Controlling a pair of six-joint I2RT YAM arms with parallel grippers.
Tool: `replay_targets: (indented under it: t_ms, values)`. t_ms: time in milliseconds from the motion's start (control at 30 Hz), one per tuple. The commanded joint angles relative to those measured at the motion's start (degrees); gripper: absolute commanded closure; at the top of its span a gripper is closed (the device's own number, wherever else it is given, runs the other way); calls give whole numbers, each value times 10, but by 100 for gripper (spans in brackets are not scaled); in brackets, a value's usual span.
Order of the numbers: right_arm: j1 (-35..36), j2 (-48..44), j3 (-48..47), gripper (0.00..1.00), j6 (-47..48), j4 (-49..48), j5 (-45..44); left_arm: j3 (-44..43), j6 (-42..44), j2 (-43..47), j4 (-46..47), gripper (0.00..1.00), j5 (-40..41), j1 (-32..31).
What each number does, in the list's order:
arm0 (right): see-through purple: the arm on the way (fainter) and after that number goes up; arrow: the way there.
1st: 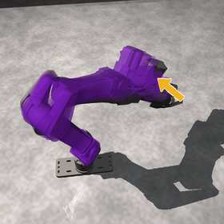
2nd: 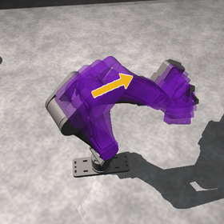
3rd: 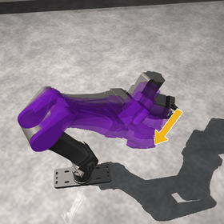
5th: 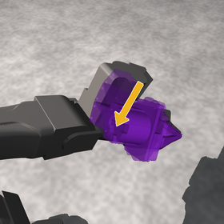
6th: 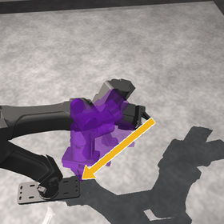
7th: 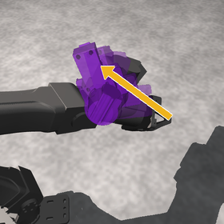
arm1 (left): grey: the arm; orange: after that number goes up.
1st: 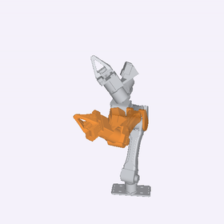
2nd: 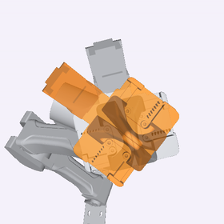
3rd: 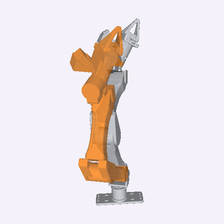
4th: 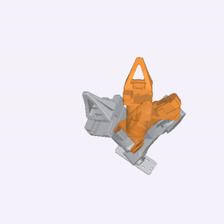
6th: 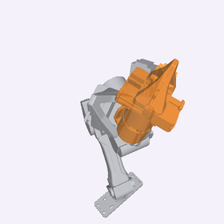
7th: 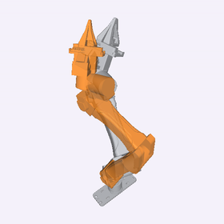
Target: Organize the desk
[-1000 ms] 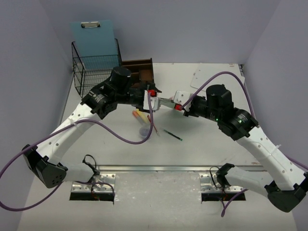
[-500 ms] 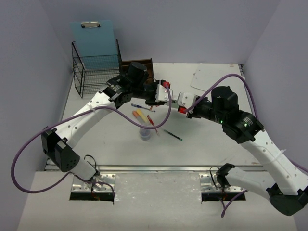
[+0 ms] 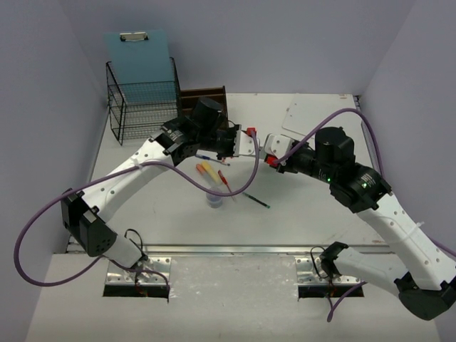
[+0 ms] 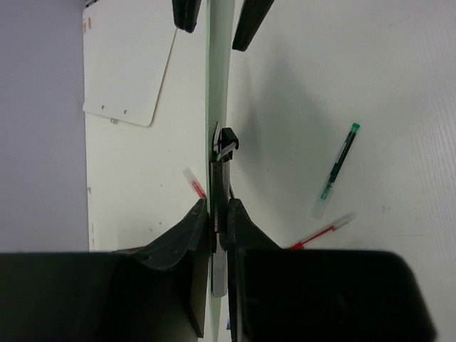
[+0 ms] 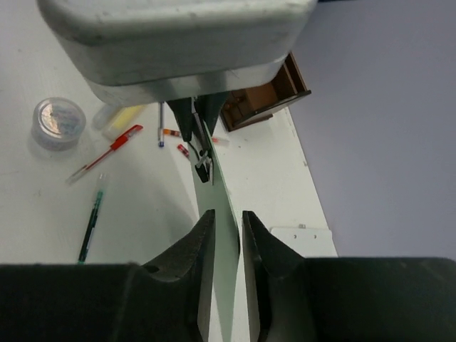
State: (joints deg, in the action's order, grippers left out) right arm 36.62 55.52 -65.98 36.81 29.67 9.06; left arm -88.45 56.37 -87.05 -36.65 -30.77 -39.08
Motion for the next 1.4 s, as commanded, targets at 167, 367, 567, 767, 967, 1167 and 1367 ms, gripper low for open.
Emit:
replay_targets:
  t_ms: [167,367,567,767,967,1167,1367]
  values:
    - [2,-38,-11,10,-61,-42,-50,-92,-42,90,-17,100,105,1]
    - [2,-66,5,7,-85,-46,-77,-225,-1,96,-133,100,253,1]
    - [2,-70,25,7,-95,-46,-79,-245,94,119,-160,100,405,39]
    - [2,-61,42,7,-98,-61,-71,-249,163,104,-195,100,401,197]
    - [2,-53,54,7,-100,-72,-66,-282,237,61,-231,100,346,323]
    - [2,-51,67,7,-101,-77,-66,-294,286,17,-250,100,280,380]
    - [2,-51,75,7,-98,-80,-69,-278,299,-3,-241,100,244,389]
